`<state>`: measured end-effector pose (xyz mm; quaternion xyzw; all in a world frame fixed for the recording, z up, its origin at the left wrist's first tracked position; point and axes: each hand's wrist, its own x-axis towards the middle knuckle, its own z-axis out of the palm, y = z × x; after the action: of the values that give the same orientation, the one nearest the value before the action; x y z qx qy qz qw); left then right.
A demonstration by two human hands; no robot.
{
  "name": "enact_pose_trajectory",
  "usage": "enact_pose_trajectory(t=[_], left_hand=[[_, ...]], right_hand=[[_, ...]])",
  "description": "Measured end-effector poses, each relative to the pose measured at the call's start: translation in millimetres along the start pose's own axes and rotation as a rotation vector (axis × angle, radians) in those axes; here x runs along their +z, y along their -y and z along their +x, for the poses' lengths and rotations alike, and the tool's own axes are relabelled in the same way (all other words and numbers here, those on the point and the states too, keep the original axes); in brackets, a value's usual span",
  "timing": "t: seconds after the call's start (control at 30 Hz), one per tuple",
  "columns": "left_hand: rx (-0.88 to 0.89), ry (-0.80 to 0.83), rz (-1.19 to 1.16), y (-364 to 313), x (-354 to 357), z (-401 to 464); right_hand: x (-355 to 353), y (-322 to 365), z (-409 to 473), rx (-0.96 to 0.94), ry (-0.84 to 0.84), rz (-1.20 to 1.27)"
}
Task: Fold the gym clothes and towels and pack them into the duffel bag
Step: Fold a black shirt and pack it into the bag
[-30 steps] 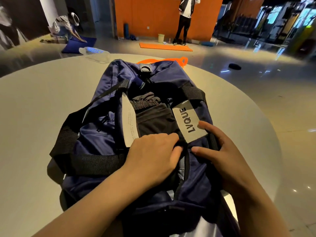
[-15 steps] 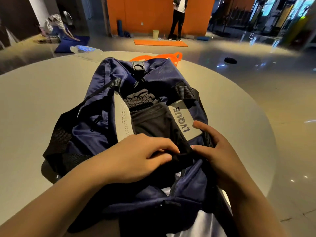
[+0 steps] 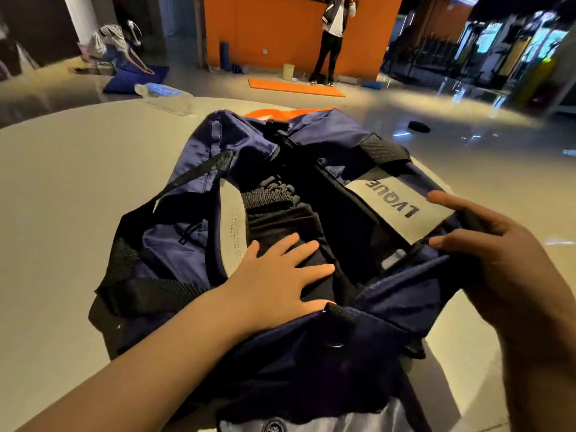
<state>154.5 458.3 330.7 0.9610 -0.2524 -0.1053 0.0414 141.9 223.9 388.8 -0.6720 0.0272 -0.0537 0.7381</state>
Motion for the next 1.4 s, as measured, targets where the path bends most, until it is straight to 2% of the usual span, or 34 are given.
enact_pose_trajectory(t=[0.13,0.2,0.33,0.5,0.63,0.83,0.93,1.0,1.13,1.23,1.33,1.37,1.4], left_hand=[[-0.067,-0.145,0.088,3,-7,9],[-0.102,-0.079,0.149,4,-11,16],[-0.054,0.135,0.088,4,-17,25],[0.023,0.223,0.127,-3,-23,20],[0.063,0.235,0.139,-3,-18,19],[-0.036,0.169,0.097,-11,-9,21],[-0.107,0.181,0.124,-16,-13,29],[-0.126,0.152,0.119,-16,-13,33],[-0.071,0.017,-0.095,-7,-10,24],[-0.058,-0.238,-0.275,2,-11,10],[-0.070,-0.577,-0.147,12,-1,-11],[-0.082,-0.613,-0.088,14,3,-20],[-0.104,-0.581,-0.062,17,8,-28]], right_hand=[[1,5,-4,0.000,0.016,0.040],[2,10,-6,0.010,0.051,0.059],[7,13,-10,0.050,0.160,0.118],[10,-1,-11,0.080,0.148,0.206],[5,-10,-13,0.126,0.114,0.239],[-4,-20,-22,0.186,0.131,0.298],[5,-12,-34,0.150,0.175,0.344],[12,-16,-36,0.124,0.147,0.349],[18,-57,-40,0.125,-0.035,-0.130],[17,-80,-48,-0.014,-0.063,-0.621],[19,-78,-52,-0.227,-0.120,-1.063],[20,-78,-52,-0.322,-0.113,-1.162],[20,-80,-50,-0.388,-0.069,-1.231]])
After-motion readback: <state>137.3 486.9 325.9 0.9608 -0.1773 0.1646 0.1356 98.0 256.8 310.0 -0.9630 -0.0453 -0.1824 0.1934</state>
